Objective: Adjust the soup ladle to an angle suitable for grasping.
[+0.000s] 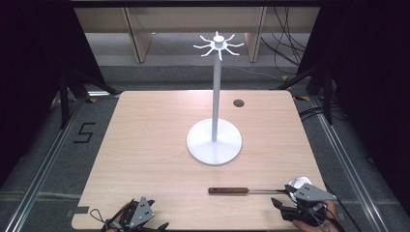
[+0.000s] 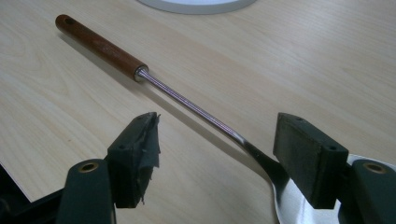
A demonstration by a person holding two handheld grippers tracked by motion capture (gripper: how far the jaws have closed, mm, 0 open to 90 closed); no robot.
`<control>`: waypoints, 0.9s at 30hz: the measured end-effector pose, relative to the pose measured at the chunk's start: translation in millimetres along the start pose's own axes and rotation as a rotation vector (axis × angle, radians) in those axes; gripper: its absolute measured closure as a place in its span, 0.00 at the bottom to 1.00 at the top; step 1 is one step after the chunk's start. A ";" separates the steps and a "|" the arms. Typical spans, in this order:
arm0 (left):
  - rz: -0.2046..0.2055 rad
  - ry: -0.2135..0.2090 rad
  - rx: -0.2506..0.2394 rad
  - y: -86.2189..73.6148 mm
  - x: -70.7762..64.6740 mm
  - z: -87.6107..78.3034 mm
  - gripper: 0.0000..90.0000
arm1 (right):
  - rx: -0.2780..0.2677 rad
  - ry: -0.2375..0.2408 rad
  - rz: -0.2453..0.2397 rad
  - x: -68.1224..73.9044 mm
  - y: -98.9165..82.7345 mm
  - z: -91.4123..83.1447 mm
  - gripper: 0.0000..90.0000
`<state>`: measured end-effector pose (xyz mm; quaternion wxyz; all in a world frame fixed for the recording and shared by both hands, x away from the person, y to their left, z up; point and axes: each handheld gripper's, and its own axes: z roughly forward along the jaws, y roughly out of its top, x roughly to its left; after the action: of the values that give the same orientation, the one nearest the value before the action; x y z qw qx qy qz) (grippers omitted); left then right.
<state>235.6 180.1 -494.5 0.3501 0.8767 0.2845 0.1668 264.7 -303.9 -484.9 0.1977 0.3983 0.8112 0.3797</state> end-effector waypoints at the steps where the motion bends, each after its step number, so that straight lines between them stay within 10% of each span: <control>1: 0.001 0.001 0.000 0.1 0.0 0.0 0.20 | -0.003 -0.004 -0.006 0.1 0.3 -0.7 0.36; 22: 0.016 0.013 0.004 0.5 -0.4 0.3 0.20 | 0.000 0.027 -0.048 3.6 3.2 3.8 0.35; 27: 0.017 0.013 0.018 0.5 -0.3 1.0 0.20 | -0.015 0.147 -0.004 6.6 9.6 9.1 0.34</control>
<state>236.0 179.1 -494.9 0.3387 0.8812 0.2809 0.1728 271.1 -290.7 -483.4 0.1413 0.3662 0.8214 0.4138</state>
